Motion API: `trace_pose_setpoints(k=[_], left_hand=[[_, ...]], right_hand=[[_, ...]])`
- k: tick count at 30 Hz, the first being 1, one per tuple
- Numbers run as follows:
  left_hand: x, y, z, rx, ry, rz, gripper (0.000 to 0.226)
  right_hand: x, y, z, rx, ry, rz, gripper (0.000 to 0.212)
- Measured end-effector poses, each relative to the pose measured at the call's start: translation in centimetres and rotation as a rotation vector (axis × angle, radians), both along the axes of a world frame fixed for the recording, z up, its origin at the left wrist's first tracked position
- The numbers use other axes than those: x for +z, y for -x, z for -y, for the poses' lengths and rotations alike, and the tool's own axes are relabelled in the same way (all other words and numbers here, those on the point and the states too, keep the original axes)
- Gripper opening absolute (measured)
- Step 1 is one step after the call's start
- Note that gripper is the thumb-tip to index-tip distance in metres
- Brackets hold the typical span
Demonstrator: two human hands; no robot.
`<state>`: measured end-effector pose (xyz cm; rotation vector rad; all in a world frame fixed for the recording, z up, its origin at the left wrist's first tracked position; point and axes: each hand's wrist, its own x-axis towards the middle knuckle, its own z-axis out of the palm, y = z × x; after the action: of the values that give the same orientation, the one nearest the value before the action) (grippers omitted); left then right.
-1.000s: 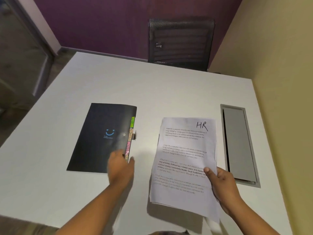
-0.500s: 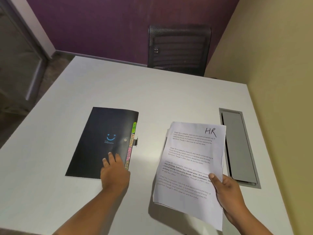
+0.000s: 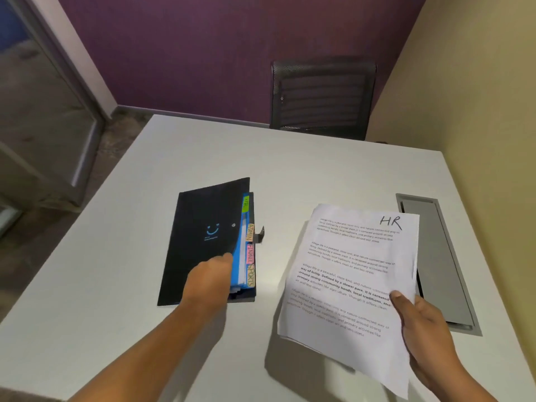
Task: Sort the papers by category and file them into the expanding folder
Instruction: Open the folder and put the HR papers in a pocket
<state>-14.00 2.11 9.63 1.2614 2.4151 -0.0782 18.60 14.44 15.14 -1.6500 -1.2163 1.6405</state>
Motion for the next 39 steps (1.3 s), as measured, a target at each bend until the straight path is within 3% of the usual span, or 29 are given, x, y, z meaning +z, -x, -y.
trace_pose_setpoints(k=[3,8,11,15,18,24,27,33,36,39], left_hand=[[1.1,-1.5,0.4,0.01,-0.12,0.041,0.062],[2.6,-6.2,0.7,0.007,-0.357,0.139,0.046],[4.7,-9.9,0.2,-0.009,-0.377,0.216,0.037],[6.9,-14.4,-0.5,-0.001,-0.446,0.351,0.044],[7.4,-16.7,-1.1,0.007,-0.472,0.327,0.023],[8.0,-19.9,-2.2,0.004,-0.483,0.318,0.021],[8.0,-20.9,-2.7,0.072,-0.477,0.314,0.013],[7.6,-22.5,-4.0,0.323,-0.495,0.415,0.021],[7.2,-23.1,-4.2,0.326,-0.517,0.37,0.023],[6.9,-23.5,-4.7,0.434,-0.554,0.459,0.023]], right_hand=[[2.0,0.9,-0.2,0.016,-0.041,-0.026,0.02],[4.9,0.4,-1.0,-0.011,-0.179,0.008,0.019],[6.0,-1.0,-1.8,-0.035,-0.246,0.03,0.019],[6.8,-3.4,-2.8,0.011,-0.351,0.117,0.023],[7.1,-4.7,-3.5,0.018,-0.418,0.176,0.035],[7.9,-6.2,-4.5,0.104,-0.462,0.289,0.055],[7.9,-6.9,-5.0,0.11,-0.489,0.36,0.05],[7.3,-7.9,-5.0,0.156,-0.504,0.458,0.043],[7.5,-7.6,-4.7,0.162,-0.489,0.462,0.039],[7.8,-7.2,-4.6,0.176,-0.519,0.499,0.037]])
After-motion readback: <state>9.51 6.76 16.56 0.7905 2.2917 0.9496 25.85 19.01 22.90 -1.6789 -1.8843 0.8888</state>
